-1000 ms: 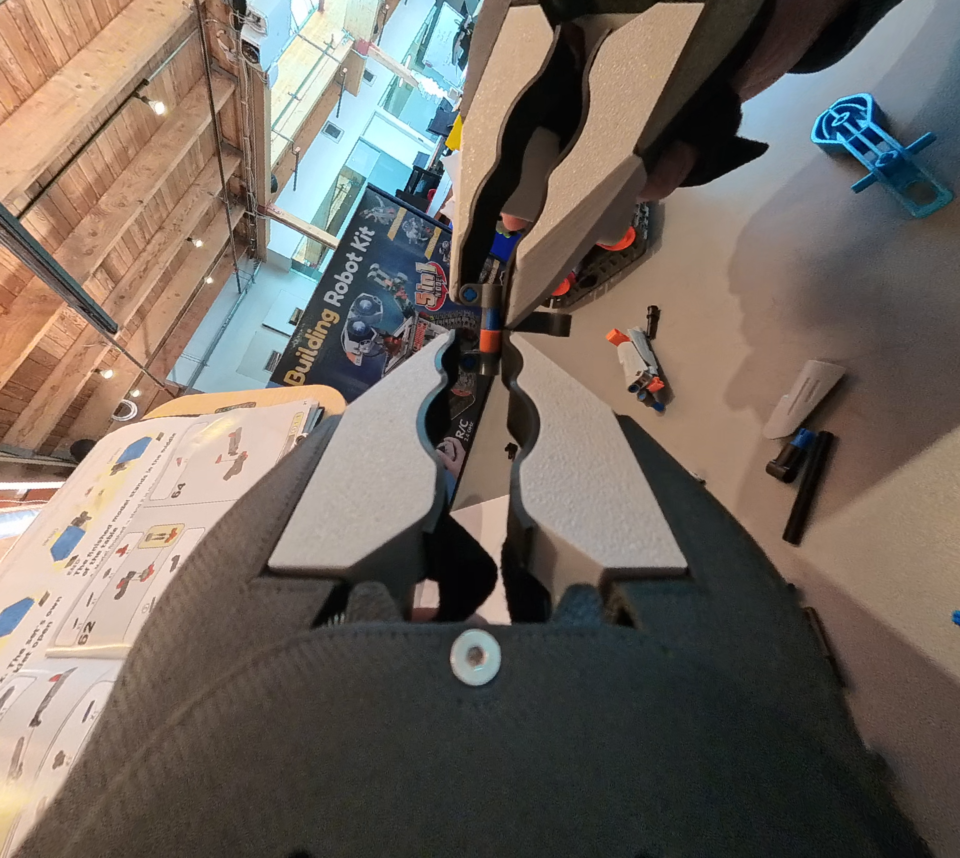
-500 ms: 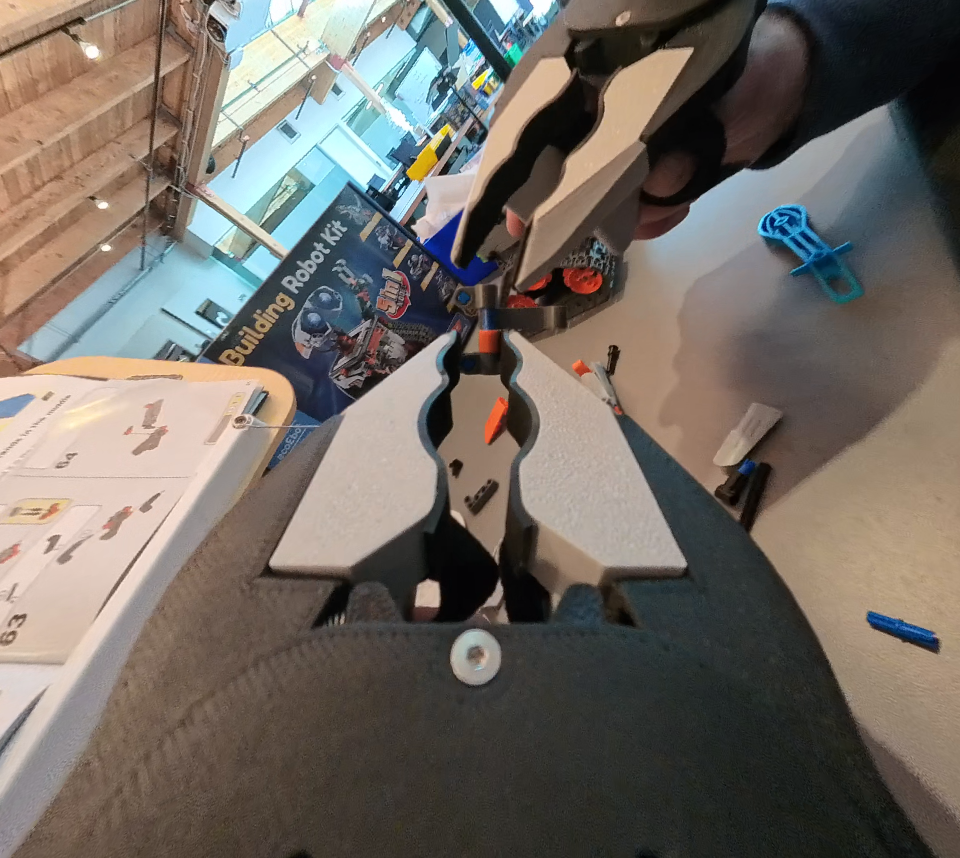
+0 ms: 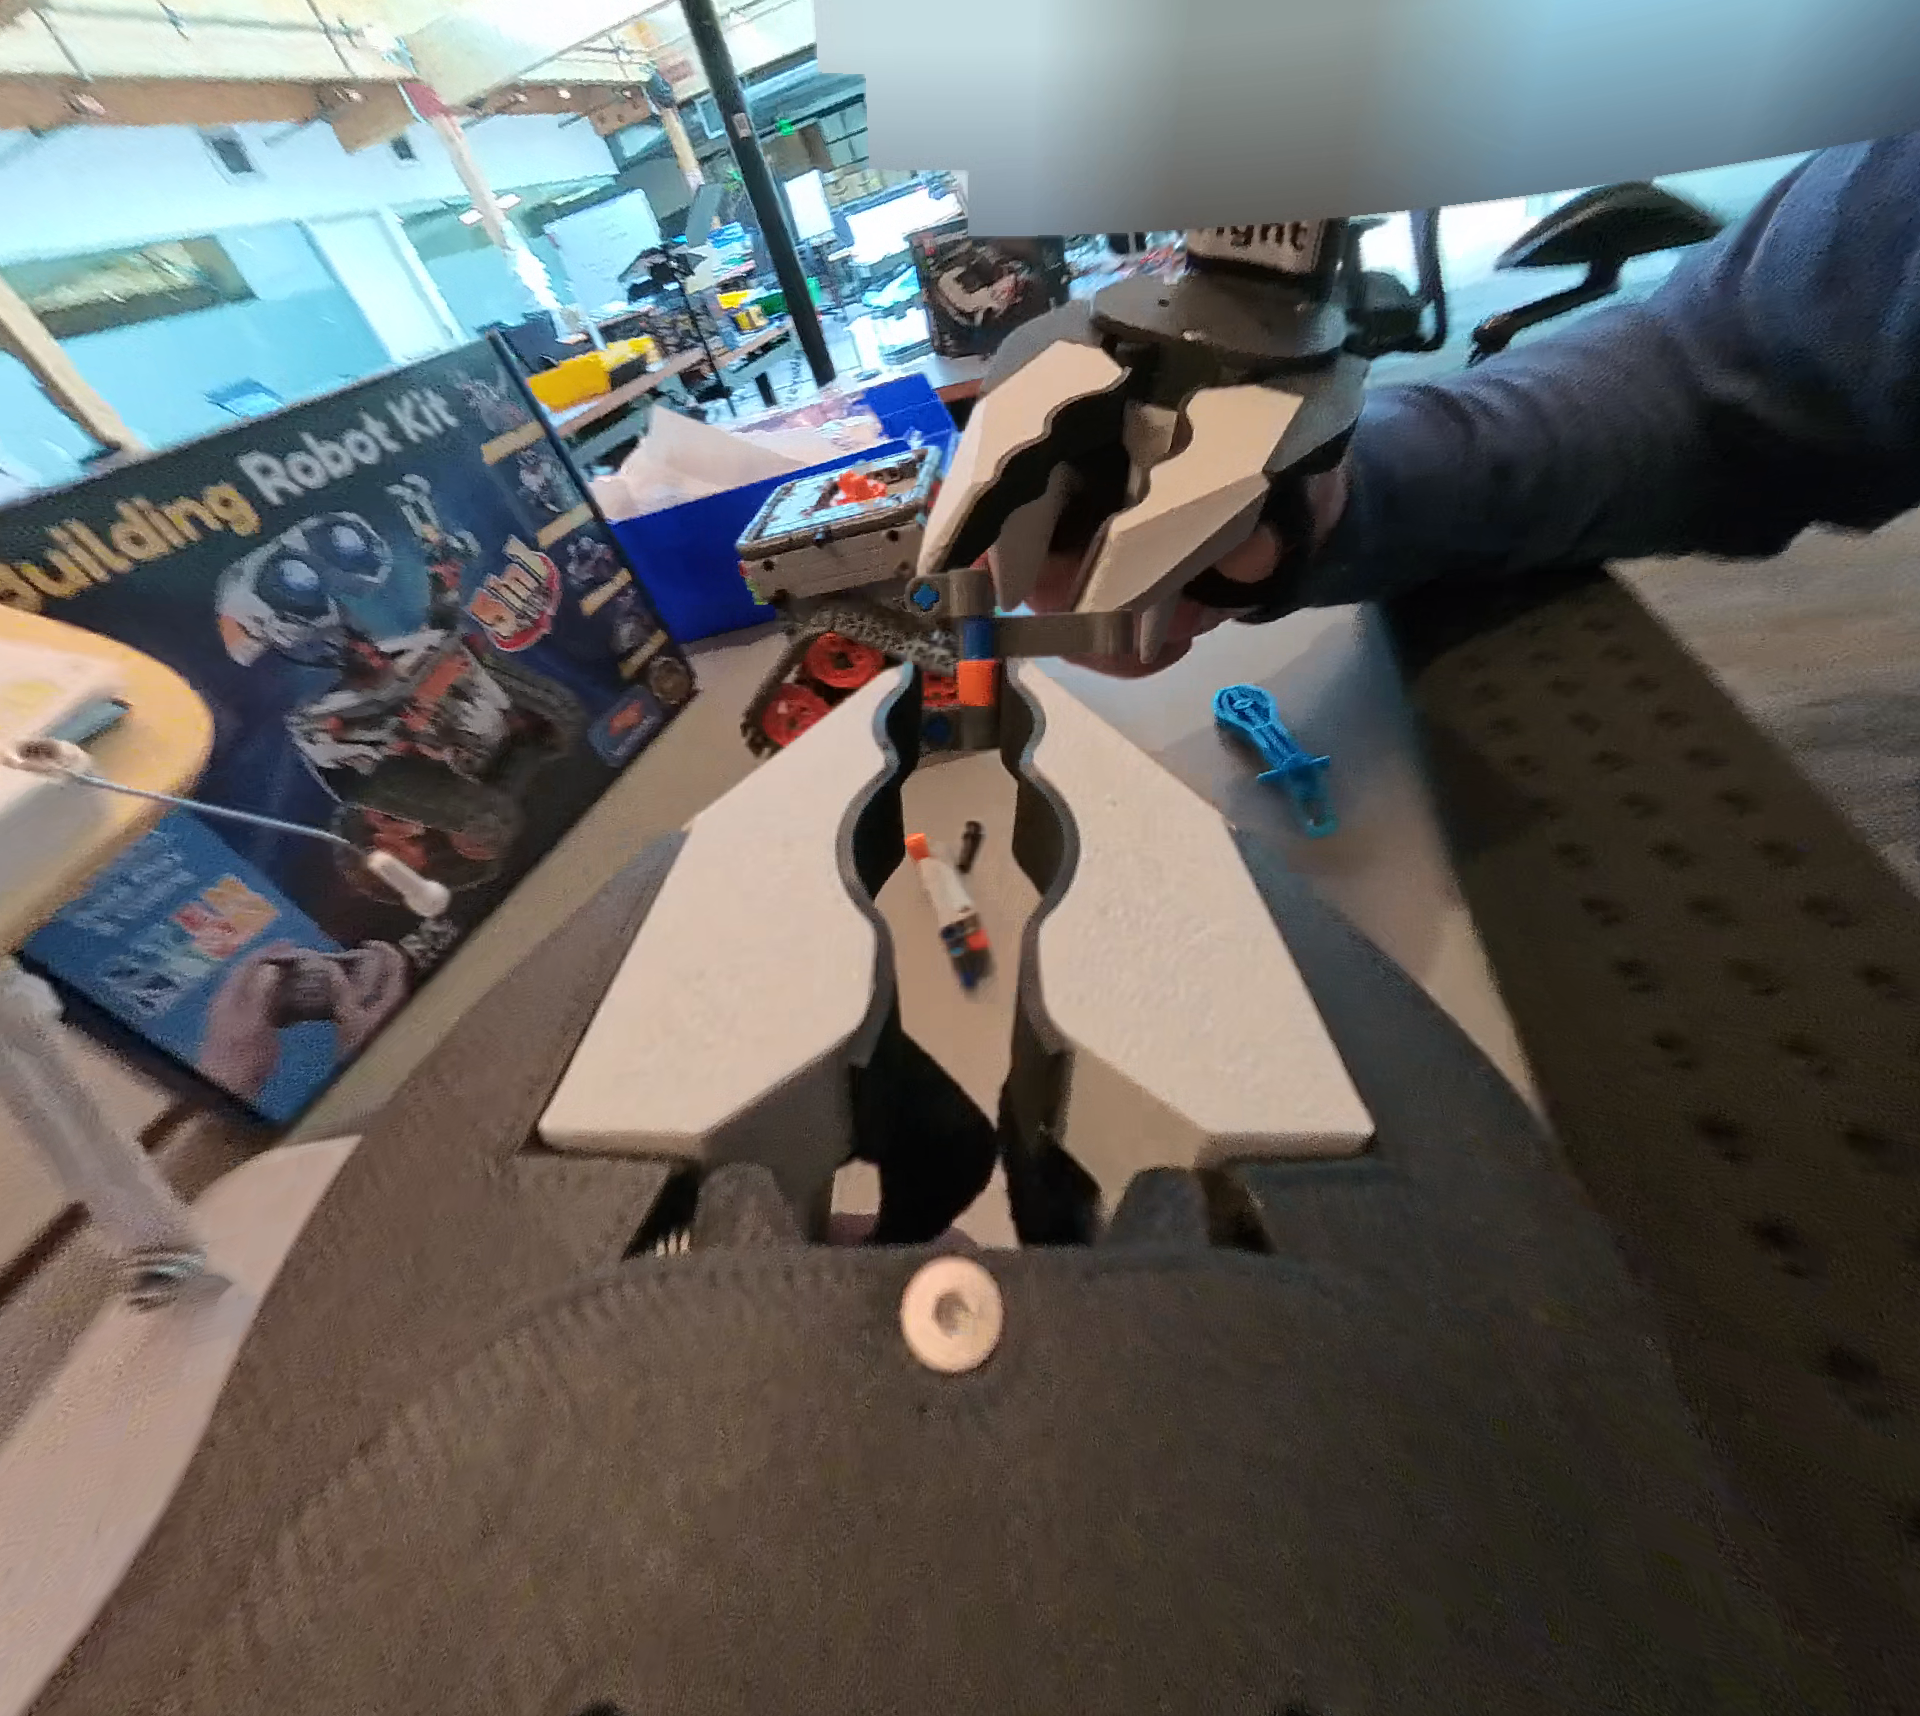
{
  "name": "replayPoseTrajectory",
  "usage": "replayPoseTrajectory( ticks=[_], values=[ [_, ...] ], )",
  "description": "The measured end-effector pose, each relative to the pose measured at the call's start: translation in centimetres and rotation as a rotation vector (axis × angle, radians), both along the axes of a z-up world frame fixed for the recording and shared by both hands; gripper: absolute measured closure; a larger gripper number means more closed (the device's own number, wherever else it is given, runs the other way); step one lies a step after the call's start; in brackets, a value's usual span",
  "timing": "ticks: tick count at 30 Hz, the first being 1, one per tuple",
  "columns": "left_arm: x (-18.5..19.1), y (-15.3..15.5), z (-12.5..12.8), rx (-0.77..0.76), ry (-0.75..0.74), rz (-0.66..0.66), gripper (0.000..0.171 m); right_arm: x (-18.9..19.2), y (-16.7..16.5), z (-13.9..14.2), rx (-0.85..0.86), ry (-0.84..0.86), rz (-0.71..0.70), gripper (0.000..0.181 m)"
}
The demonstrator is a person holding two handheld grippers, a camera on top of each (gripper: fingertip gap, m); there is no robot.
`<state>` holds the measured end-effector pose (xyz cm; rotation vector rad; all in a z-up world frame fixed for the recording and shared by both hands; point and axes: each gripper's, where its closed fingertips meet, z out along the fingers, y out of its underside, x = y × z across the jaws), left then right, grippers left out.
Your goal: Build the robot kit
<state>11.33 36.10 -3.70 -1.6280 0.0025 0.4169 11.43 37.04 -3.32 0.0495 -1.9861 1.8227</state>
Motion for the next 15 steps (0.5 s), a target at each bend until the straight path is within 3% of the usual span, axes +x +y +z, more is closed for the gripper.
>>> replayPoseTrajectory(
  ticks=[7,15],
  values=[
    [0.6,0.3,-0.8,0.0,-0.103,-0.086,0.159,0.2,0.2,0.7,-0.078,-0.12,0.059,0.157],
    [1.5,0.7,-1.5,-0.031,-0.12,-0.14,0.159,1.3,-0.7,-0.6,-0.048,-0.225,0.158,0.169]
  ],
)
